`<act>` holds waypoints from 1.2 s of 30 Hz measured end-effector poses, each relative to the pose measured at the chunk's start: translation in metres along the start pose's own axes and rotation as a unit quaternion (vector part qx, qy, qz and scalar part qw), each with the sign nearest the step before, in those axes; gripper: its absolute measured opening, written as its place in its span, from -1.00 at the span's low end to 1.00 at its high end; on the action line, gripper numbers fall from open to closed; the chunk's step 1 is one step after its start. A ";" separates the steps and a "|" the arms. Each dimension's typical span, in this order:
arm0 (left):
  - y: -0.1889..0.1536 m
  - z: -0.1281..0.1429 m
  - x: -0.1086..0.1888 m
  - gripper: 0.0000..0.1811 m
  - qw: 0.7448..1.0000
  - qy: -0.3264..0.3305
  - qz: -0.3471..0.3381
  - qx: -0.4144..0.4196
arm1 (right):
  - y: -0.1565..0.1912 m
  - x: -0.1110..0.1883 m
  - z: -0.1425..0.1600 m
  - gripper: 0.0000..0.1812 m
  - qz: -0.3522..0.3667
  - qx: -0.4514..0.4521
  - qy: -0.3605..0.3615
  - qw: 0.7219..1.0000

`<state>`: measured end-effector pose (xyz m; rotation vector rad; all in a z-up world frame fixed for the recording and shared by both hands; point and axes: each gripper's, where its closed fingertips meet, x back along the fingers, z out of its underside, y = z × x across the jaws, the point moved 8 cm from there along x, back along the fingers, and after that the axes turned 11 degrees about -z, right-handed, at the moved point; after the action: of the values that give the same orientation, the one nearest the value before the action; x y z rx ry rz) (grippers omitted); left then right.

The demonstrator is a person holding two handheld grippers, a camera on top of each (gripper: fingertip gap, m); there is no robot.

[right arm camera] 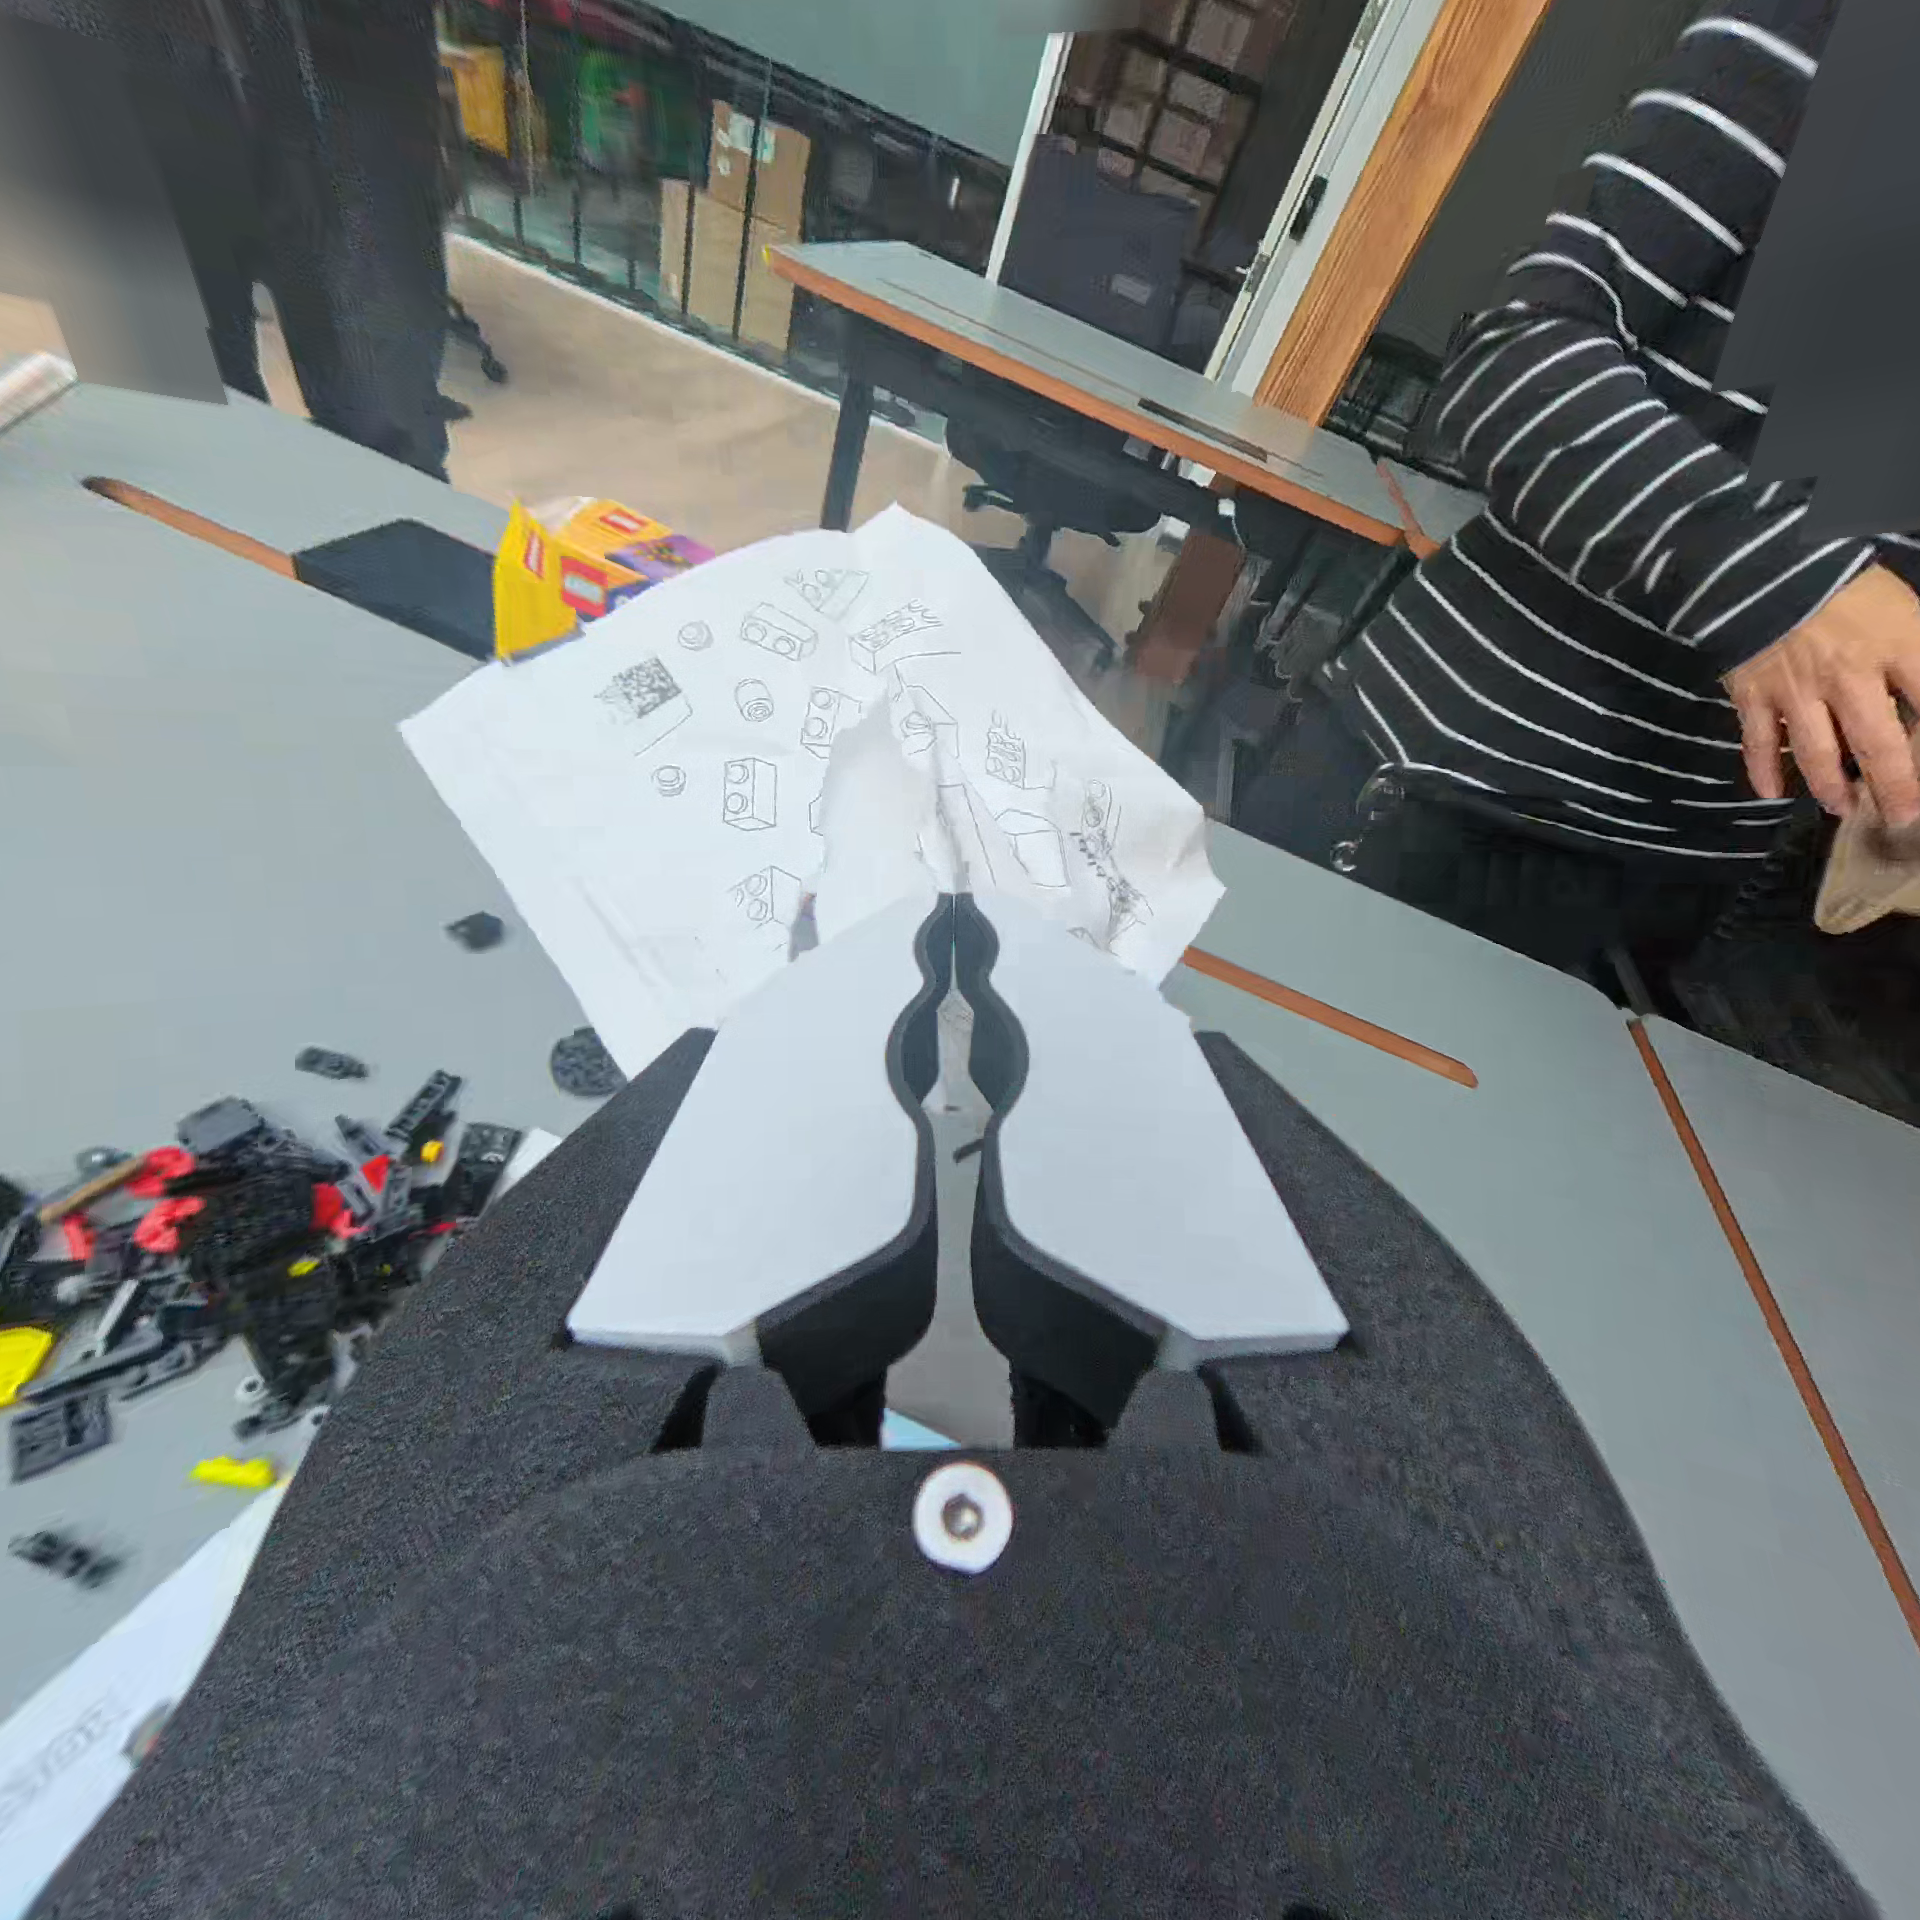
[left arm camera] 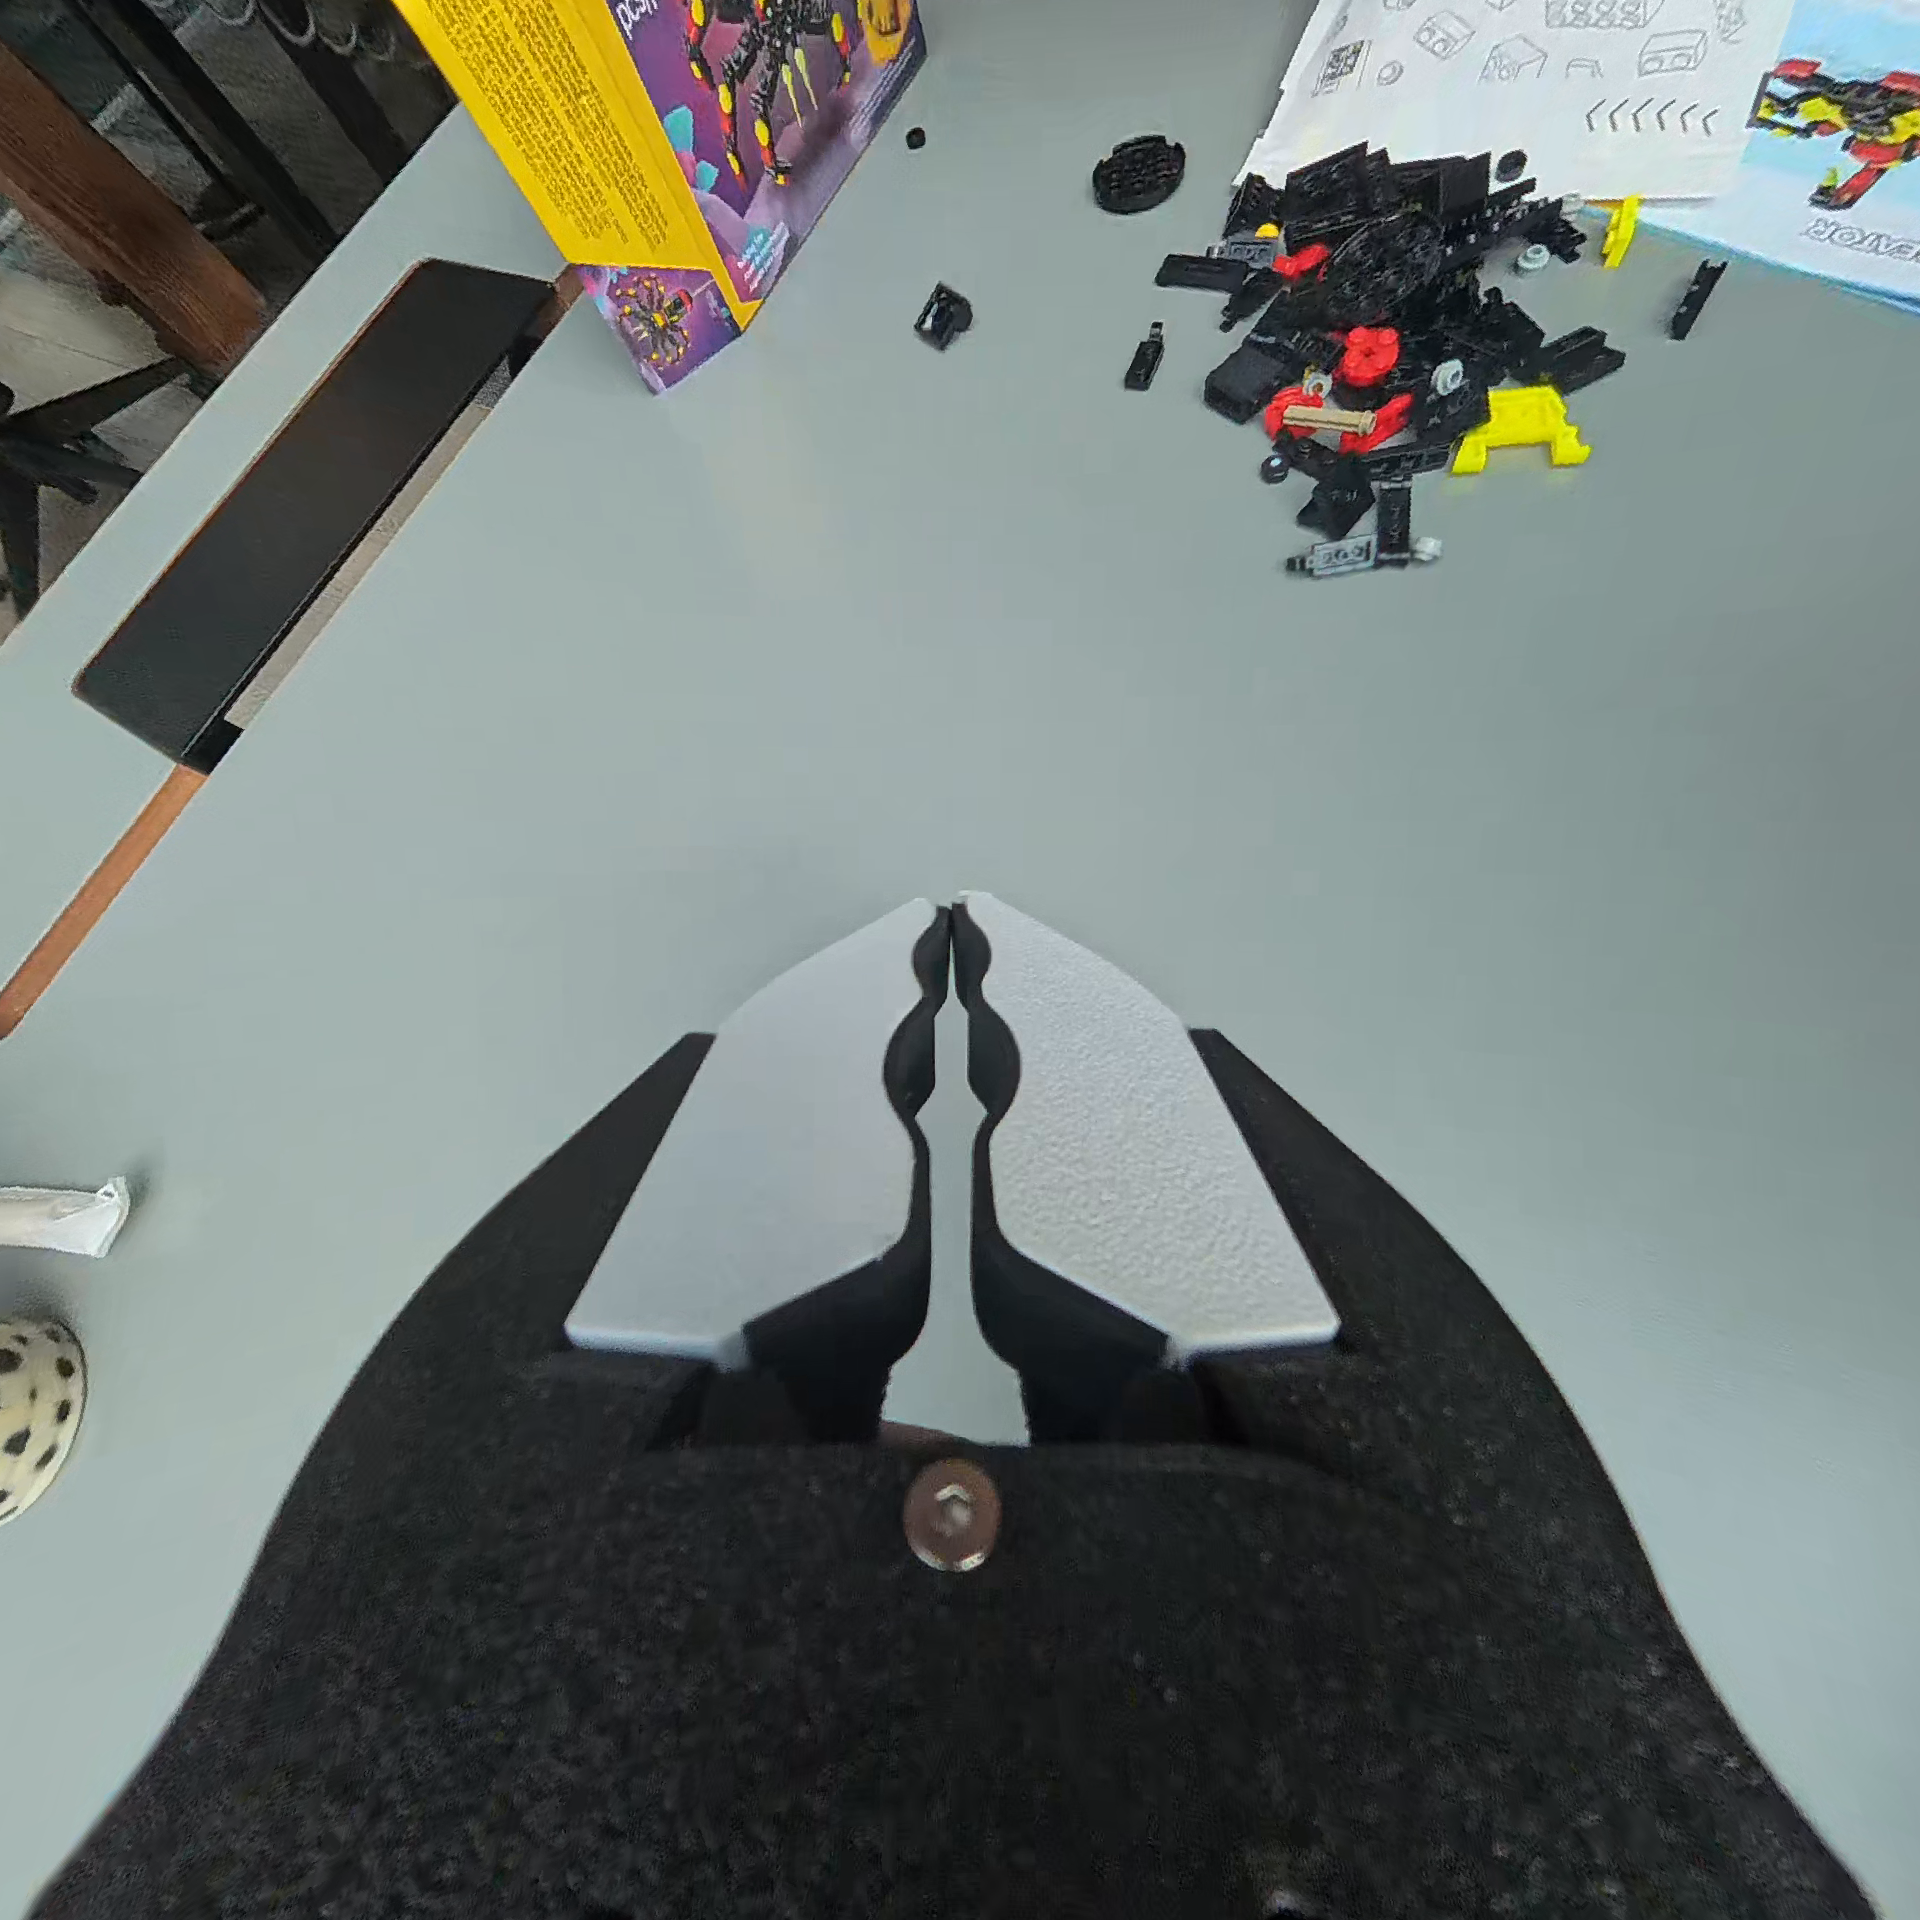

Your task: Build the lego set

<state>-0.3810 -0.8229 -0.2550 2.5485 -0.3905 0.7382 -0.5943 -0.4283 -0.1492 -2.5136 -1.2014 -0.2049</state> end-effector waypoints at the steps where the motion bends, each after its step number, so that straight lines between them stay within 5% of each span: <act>1: -0.005 -0.003 -0.006 -1.00 1.000 0.002 0.009 -0.007 | -0.018 0.003 0.016 -1.00 0.013 -0.014 0.024 1.000; 9: -0.040 -0.043 -0.056 -1.00 0.997 -0.026 0.071 -0.016 | -0.088 -0.003 0.126 -1.00 0.006 -0.098 0.164 0.982; 13: -0.049 -0.064 -0.078 -1.00 0.994 -0.043 0.101 0.008 | -0.091 -0.009 0.147 -0.95 -0.031 -0.115 0.185 0.975; 16: -0.052 -0.075 -0.091 -1.00 0.993 -0.047 0.105 0.008 | -0.092 -0.007 0.151 -0.63 -0.052 -0.115 0.206 0.970; 19: -0.051 -0.080 -0.097 -0.99 0.994 -0.046 0.101 -0.001 | -0.090 0.009 0.145 -0.56 -0.066 -0.105 0.199 0.972; 22: -0.048 -0.082 -0.098 -0.99 0.993 -0.058 0.103 0.007 | -0.062 0.033 0.131 -0.64 -0.132 -0.074 0.162 0.975; 26: -0.053 -0.082 -0.104 -1.00 0.985 -0.085 0.141 0.040 | 0.024 0.048 0.136 -0.77 -0.245 0.050 0.143 0.958; 30: -0.063 -0.082 -0.113 -0.99 0.985 -0.083 0.149 0.020 | 0.087 0.047 0.153 -0.78 -0.215 0.278 0.132 0.927; 36: -0.074 -0.088 -0.117 -1.00 0.982 -0.084 0.170 0.010 | 0.110 0.029 0.156 -0.70 -0.211 0.412 0.147 0.874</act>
<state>-0.4857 -0.6997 -0.2800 2.6015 -0.8963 0.6453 -0.4938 -0.4138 -0.3135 -1.4201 -1.3217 -0.1310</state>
